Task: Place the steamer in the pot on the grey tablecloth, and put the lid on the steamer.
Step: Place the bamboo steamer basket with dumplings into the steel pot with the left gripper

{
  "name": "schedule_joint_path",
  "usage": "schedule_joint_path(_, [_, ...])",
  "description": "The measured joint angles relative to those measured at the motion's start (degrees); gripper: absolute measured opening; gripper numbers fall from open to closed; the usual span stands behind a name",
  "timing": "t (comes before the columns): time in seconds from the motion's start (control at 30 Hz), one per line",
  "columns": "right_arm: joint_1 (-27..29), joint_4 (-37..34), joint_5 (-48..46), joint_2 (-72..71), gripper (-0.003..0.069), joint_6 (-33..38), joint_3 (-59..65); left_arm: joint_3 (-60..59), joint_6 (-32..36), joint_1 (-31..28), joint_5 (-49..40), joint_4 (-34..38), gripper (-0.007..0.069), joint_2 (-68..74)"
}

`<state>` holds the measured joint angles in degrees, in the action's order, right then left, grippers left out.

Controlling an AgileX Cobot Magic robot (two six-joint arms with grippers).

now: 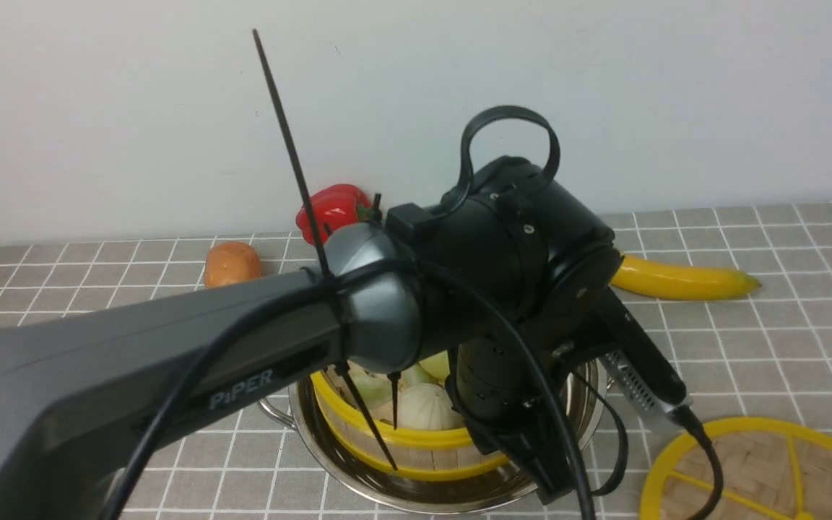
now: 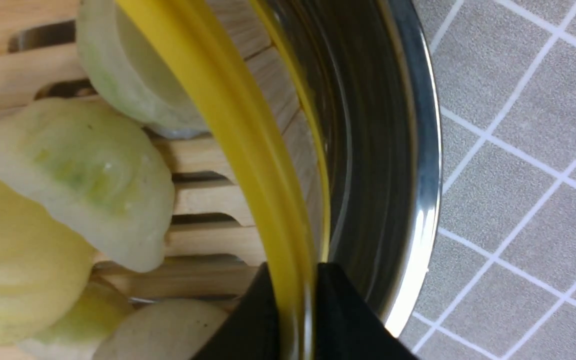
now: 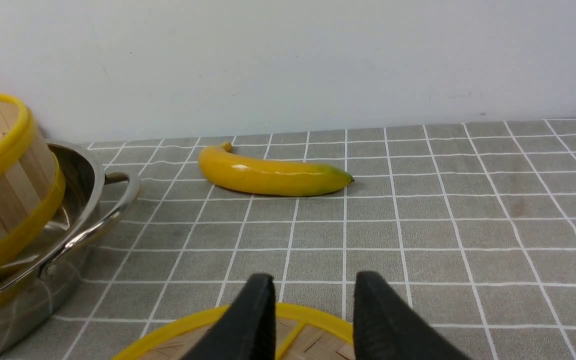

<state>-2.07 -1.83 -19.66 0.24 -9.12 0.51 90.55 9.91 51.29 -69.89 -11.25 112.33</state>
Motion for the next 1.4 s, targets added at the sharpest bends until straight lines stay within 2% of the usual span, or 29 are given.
schedule_joint_path(0.43, [0.0,0.0,0.0,0.0,0.0243,0.0,0.0,0.0,0.4,0.0,4.2,1.2,0.0053,2.8])
schedule_joint_path(1.2, [0.0,0.0,0.0,0.0,0.0243,0.0,0.0,0.0,-0.9,-0.1,4.6,1.2,0.0053,4.5])
schedule_joint_path(1.4, [0.0,0.0,0.0,0.0,0.0243,0.0,0.0,0.0,-3.2,-0.1,5.4,1.2,0.006,4.5])
